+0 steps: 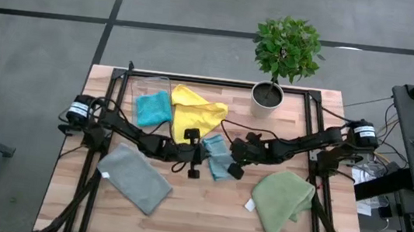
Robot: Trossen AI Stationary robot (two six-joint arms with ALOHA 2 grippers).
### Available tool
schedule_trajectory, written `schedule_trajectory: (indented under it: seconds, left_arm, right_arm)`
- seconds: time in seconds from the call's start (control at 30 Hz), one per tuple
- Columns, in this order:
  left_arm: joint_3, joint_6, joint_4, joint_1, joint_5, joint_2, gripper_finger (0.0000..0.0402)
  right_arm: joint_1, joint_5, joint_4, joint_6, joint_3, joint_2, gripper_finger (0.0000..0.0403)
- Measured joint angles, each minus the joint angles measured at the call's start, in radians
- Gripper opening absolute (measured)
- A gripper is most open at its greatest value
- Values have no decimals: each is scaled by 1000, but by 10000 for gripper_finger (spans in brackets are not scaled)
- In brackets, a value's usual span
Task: Fold microfiber towels
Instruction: Fold the light blue microfiber towel
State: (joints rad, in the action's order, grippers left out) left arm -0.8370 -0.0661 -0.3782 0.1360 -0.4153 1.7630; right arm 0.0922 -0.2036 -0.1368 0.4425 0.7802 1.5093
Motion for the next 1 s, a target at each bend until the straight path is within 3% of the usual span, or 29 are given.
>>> schedule_trajectory:
  seconds: [0.13,0.33,0.63,0.73,0.83,1.0]
  left_arm:
    - [6,4,-6,-48,-14,12,38]
    - [8,8,1,-80,-16,52,38]
    - [5,69,47,-81,-14,27,38]
    - [4,120,51,-81,37,6,40]
    - [5,181,55,-84,95,2,54]
    - [6,278,55,-84,97,15,108]
  right_arm:
    - [15,73,116,-11,-10,0,9]
    - [63,79,240,2,-9,0,9]
    - [130,72,247,0,-3,-3,9]
    - [150,69,247,-33,-3,-4,9]
    - [169,70,246,-59,-3,-7,9]
    - [189,69,245,-85,-3,-12,9]
